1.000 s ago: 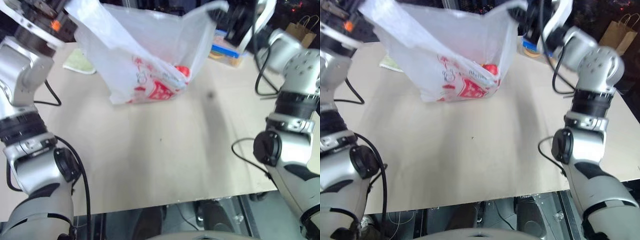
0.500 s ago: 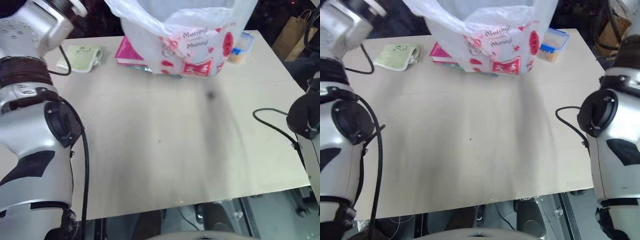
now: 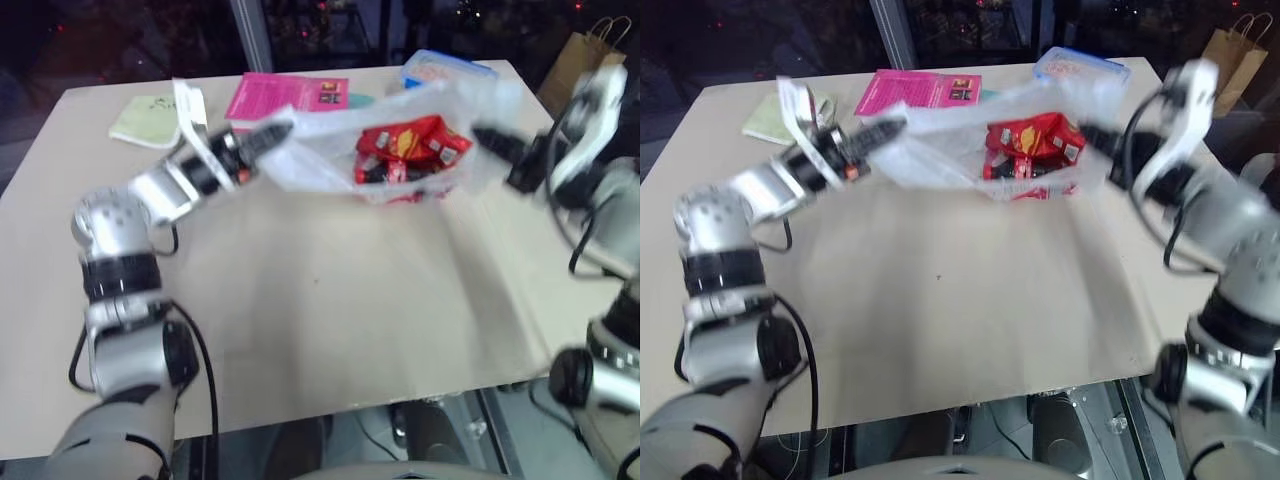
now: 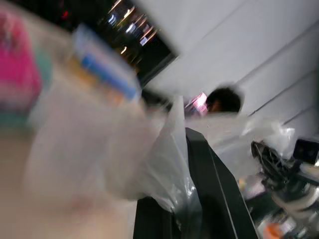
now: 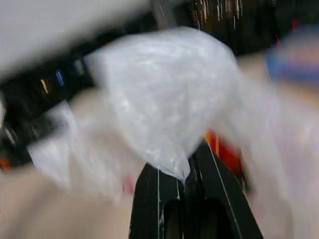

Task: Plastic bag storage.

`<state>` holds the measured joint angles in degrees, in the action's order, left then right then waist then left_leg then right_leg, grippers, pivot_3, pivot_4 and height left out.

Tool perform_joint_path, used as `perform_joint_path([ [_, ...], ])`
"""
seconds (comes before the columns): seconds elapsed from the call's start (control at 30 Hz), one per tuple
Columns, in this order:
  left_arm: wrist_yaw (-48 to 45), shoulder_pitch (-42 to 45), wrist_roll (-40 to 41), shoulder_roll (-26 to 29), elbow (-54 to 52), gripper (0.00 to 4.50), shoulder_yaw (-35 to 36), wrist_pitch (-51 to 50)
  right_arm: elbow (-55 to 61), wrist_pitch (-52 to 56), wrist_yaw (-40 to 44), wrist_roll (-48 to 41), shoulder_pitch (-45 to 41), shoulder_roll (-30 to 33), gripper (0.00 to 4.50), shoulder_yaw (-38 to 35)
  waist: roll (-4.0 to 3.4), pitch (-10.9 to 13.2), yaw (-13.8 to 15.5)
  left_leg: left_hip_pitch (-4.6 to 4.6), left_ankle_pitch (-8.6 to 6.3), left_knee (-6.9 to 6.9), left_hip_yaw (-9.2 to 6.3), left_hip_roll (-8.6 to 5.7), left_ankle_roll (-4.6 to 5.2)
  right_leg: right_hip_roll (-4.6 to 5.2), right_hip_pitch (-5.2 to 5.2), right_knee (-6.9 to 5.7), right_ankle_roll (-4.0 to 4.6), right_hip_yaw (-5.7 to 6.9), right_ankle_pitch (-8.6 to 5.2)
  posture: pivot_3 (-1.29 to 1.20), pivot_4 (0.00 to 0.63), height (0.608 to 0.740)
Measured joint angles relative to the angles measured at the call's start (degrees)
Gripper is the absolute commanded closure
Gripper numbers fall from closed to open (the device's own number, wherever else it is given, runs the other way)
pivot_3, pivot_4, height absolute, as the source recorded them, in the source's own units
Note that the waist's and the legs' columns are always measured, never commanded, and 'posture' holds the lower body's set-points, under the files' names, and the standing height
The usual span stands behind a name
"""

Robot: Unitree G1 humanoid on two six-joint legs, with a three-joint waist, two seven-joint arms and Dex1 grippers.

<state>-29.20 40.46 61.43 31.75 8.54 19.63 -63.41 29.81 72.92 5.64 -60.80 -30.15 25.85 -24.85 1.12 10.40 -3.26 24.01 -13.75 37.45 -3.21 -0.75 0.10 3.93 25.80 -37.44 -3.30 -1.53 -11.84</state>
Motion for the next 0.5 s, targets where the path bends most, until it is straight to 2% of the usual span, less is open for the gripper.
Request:
perform_joint_path([
  [0.1,0.8,-6.6,-2.0,-0.2,-7.4,4.49,-2.2,0.2,3.6,-0.5,0.7,2.7,10.2,3.6,4.5,3.1,0.01,0.0,1.0,-0.34,-0.09,0.19,0.3,-0.06,0.17,-0.03,-0.26,-0.19,-0.01,-0.01,-0.01,0.0,0.15,0.74],
  [0.2,0.3,-14.7,-7.6,0.3,-13.9,4.49,-6.1,4.0,4.3,-5.6,4.1,10.0,20.4,8.3,4.5,7.2,0.01,0.0,1.2,-0.88,-0.09,0.38,0.33,0.03,0.17,-0.2,-0.86,-0.21,0.0,-0.05,-0.05,0.0,0.15,0.74],
  [0.23,0.1,-16.0,-8.7,0.3,-14.1,4.49,-6.8,4.7,4.0,-6.7,4.8,11.4,21.4,8.9,4.5,8.0,0.02,0.0,1.2,-1.21,-0.1,0.38,0.37,0.06,0.18,-0.24,-1.18,-0.13,0.02,-0.06,-0.15,0.0,0.15,0.74],
  [0.37,-2.5,-21.6,-13.9,0.5,-18.7,4.49,-9.1,11.3,3.7,-13.9,9.2,18.9,26.9,13.7,4.5,11.9,0.05,0.0,1.1,-1.35,-0.1,0.64,0.43,0.31,0.18,-0.43,-1.38,-0.08,0.0,-0.07,-0.3,0.0,0.15,0.74],
  [0.5,-2.6,-28.1,-17.3,0.0,-23.9,4.49,-8.8,16.5,2.6,-19.9,11.7,23.0,28.8,12.9,4.5,13.4,0.05,0.0,1.1,-1.34,-0.1,0.66,0.43,0.44,0.17,-0.55,-1.38,-0.1,-0.01,-0.11,-0.28,0.0,0.15,0.74],
])
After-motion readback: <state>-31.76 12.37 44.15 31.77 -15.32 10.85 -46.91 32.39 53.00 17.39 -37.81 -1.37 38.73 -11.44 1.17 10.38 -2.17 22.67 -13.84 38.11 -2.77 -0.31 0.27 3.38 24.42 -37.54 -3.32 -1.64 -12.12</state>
